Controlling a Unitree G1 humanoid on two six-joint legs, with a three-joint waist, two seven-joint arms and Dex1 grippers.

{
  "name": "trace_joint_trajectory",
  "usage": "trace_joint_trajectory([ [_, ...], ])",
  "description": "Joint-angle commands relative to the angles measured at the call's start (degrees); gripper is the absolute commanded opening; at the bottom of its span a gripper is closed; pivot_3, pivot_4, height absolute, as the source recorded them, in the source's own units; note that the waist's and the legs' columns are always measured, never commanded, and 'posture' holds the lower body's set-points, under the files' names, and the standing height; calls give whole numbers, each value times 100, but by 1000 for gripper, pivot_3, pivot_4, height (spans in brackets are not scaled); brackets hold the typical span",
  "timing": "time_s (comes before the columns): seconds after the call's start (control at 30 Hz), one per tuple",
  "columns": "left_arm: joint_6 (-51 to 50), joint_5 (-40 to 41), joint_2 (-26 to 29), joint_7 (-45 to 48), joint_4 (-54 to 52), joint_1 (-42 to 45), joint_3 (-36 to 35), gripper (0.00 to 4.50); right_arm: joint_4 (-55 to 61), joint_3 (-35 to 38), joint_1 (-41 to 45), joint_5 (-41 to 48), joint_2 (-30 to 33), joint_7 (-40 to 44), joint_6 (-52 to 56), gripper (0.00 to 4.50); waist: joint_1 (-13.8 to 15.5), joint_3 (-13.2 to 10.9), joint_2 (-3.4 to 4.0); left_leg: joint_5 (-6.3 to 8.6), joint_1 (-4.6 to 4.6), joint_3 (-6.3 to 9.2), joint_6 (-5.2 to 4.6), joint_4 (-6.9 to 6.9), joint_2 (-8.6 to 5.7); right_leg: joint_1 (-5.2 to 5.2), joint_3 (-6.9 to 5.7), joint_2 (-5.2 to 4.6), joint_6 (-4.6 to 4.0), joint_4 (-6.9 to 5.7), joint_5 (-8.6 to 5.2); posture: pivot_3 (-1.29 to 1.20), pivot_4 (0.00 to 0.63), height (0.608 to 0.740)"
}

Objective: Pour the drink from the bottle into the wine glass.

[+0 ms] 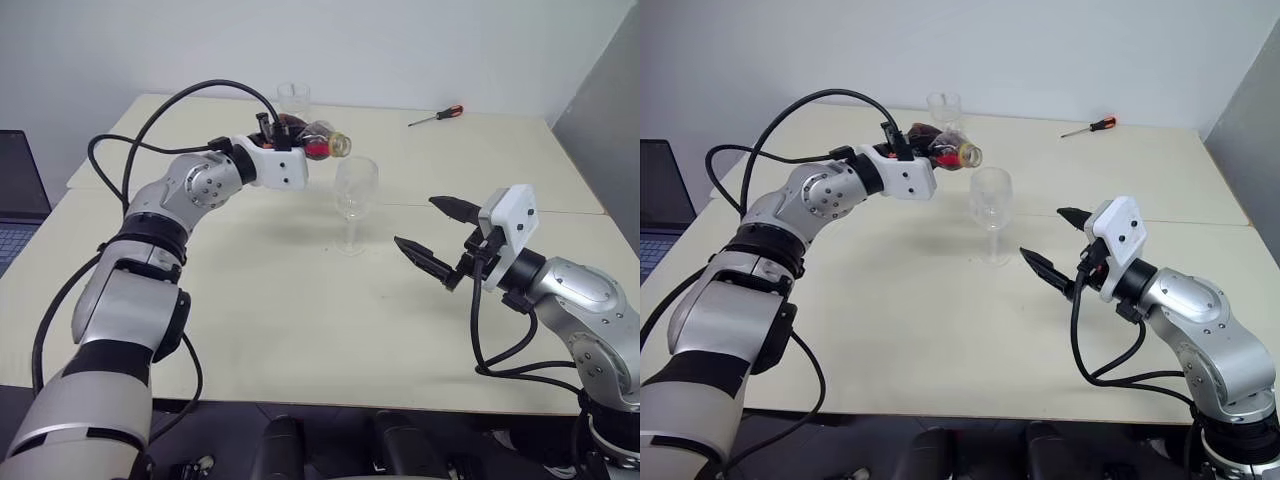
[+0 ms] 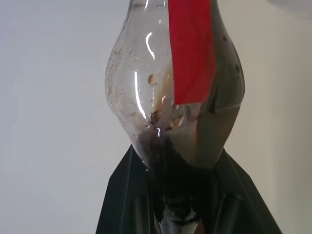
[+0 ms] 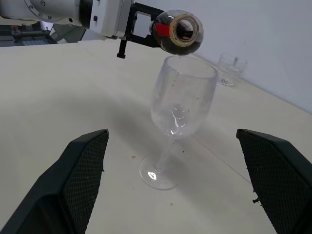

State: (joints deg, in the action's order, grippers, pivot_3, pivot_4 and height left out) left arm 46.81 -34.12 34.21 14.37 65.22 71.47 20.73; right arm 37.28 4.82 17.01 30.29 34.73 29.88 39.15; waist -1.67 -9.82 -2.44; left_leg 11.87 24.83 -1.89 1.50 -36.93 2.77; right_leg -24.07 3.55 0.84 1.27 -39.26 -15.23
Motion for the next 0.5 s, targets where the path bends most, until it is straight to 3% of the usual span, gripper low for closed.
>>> trace_joint_trajectory([
  [0.03,108,-33,100,-209,-69,318,-2,756,144,85,105,-10,52,-19,-79,4500,0,0,0,0,0,0,0,0,0,0,0,0,0,0,0,0,150,740],
  [0.5,127,-581,174,-815,52,567,323,756,52,60,164,-48,57,-27,-70,4500,0,0,0,0,0,0,0,-2,-1,-1,1,0,0,-8,0,0,150,740],
])
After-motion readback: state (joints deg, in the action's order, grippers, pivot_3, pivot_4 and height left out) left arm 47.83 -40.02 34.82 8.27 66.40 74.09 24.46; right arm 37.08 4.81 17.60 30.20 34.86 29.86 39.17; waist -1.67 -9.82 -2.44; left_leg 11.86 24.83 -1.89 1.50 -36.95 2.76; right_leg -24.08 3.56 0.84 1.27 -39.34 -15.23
